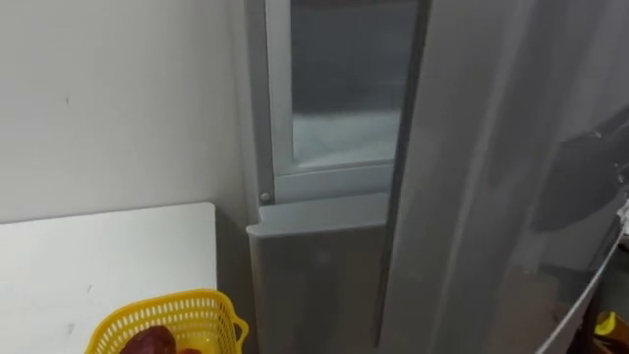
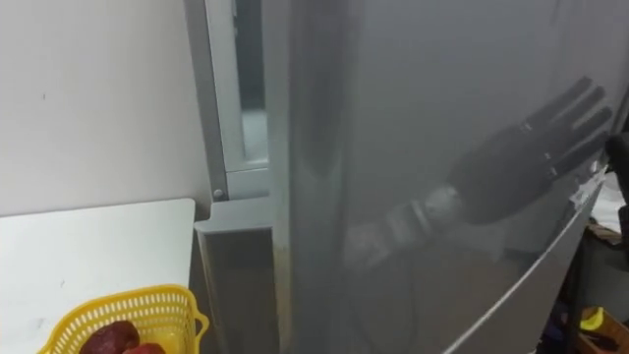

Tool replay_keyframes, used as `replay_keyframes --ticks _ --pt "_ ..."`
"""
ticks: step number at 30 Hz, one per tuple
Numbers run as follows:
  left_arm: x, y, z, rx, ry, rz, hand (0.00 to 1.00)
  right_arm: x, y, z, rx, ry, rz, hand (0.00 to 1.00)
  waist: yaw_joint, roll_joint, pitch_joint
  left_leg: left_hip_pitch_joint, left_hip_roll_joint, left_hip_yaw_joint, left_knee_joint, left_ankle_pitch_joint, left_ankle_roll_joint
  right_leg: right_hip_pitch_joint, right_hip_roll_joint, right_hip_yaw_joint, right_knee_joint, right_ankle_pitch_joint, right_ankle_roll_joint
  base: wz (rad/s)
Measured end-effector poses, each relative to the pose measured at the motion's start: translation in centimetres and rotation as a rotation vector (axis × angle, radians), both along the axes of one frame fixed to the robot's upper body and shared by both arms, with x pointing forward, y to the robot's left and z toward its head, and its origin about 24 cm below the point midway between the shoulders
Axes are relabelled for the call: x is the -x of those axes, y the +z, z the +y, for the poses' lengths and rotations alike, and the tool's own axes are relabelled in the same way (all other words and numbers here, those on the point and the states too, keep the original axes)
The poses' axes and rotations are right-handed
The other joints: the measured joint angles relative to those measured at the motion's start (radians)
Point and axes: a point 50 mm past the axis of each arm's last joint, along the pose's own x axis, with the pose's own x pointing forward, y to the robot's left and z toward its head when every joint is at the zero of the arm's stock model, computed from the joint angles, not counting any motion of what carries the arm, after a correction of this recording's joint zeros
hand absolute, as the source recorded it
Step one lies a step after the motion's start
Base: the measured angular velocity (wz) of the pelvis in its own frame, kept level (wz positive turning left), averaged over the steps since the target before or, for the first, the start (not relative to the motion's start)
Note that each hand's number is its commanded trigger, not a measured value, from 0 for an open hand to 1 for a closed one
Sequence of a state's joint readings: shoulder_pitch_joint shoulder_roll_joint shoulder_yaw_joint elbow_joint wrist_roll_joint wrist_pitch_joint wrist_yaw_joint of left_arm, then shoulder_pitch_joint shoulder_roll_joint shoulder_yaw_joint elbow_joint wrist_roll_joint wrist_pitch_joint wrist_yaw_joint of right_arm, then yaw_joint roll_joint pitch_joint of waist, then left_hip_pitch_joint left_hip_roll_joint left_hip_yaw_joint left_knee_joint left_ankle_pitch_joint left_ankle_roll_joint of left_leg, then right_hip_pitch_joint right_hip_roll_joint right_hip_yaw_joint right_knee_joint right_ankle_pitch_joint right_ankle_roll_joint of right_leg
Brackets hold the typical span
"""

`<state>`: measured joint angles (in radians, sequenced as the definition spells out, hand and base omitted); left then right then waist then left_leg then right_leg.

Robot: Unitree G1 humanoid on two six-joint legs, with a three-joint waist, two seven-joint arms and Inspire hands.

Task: Retrieve from the upper fridge

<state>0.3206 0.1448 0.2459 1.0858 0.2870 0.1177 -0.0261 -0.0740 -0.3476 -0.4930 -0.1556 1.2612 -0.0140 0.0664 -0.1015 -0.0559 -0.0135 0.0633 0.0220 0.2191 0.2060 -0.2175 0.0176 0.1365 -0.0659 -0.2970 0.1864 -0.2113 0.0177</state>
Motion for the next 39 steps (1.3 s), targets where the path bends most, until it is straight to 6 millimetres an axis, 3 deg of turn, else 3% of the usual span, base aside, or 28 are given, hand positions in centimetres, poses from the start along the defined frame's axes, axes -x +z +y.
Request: replay_keyframes --ticks 12,18,24,30,39 --pt "1.1 -0.3 -0.8 0.024 0.005 0.056 0.00 -0.2 -1.2 0.3 0.011 0.009 0.033 0.00 0.036 -0.009 0.0013 -0.008 0.000 -0.015 0.007 0.002 -0.001 0.003 0.000 -0.017 -0.002 0.000 0.000 0.04" --pt "1.0 -0.3 -0.8 0.035 0.025 0.044 0.00 -0.5 -1.7 0.5 0.008 0.010 0.039 0.00 0.058 -0.010 0.0014 -0.019 0.002 -0.021 0.015 0.005 0.000 0.004 -0.005 -0.062 -0.001 0.002 -0.002 0.08" --pt "1.0 -0.3 -0.8 0.042 0.022 0.036 0.00 -0.6 -2.2 0.3 0.067 -0.029 0.075 0.00 0.077 -0.011 0.0025 -0.018 0.001 -0.034 0.017 0.008 -0.001 0.010 -0.012 -0.076 -0.001 0.002 -0.003 0.05" --pt "0.6 -0.1 -0.5 0.047 0.014 0.026 0.00 -0.8 -3.2 0.1 0.220 -0.095 0.165 0.00 0.079 -0.016 0.0064 -0.018 -0.004 -0.054 0.022 0.011 0.000 0.018 -0.014 -0.092 -0.002 0.002 -0.003 0.05" --pt "-0.2 0.0 -0.3 0.037 0.003 0.006 0.00 -1.5 -4.1 -0.4 0.227 -0.112 0.216 0.00 0.077 -0.032 0.0040 -0.019 -0.004 -0.059 0.032 0.012 0.001 0.020 -0.015 -0.102 -0.017 0.003 -0.005 0.00"
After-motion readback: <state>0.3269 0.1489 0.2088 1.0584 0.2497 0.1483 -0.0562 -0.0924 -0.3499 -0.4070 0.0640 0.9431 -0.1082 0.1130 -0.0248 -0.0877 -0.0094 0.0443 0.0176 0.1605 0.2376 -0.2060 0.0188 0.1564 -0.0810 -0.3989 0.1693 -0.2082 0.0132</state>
